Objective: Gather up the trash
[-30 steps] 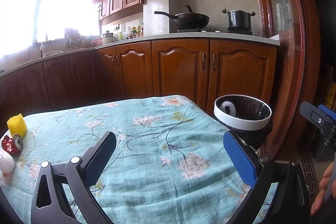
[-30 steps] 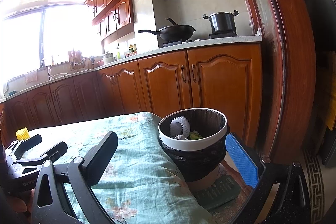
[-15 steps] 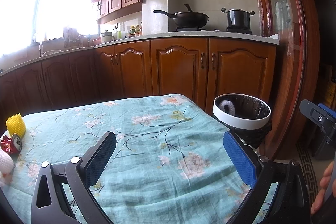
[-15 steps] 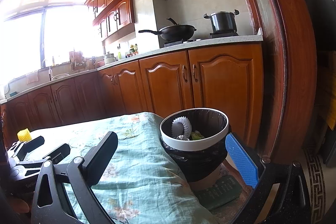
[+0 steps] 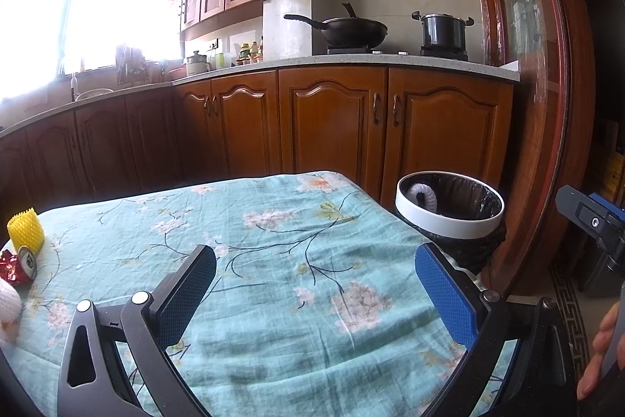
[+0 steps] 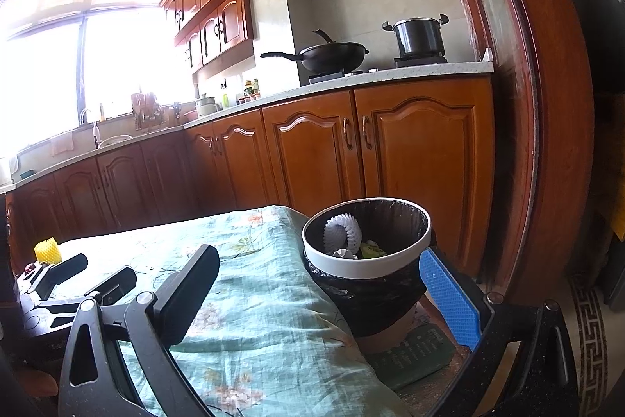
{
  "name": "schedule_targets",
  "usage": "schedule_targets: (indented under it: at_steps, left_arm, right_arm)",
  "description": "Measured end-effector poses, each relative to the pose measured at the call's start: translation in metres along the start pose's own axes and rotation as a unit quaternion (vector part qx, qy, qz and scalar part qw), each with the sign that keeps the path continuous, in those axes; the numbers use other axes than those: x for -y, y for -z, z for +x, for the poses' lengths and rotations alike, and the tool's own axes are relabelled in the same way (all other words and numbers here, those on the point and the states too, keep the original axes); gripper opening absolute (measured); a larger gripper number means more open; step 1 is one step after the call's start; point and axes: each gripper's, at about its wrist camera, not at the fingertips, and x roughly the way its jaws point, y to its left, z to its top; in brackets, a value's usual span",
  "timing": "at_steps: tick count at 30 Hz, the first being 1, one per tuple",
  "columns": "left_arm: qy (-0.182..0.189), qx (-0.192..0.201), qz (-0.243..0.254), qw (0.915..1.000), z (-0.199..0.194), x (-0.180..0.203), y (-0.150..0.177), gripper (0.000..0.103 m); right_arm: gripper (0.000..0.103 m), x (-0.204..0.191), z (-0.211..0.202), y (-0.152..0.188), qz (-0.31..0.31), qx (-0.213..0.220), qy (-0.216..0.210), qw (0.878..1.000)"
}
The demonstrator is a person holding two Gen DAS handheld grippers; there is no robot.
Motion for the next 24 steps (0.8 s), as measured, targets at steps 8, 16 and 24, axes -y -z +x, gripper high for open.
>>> schedule_targets:
  at_steps: [8,16,24]
  left_arm:
    - [0.003,-0.007,0.0,1.0,0.005,0.0,0.0,0.102]
    - [0.006,-0.015,-0.007,0.9998,0.009,-0.004,-0.002,0.102]
    - [0.016,-0.019,-0.011,0.9996,0.006,-0.003,-0.004,0.102]
  right_arm:
    - [0.103,0.001,0.006,0.002,0.003,-0.011,-0.005,1.0]
    - [0.103,0.003,0.013,0.004,0.011,-0.022,-0.009,1.0]
    - [0.103,0.004,0.014,0.005,0.012,-0.024,-0.01,1.0]
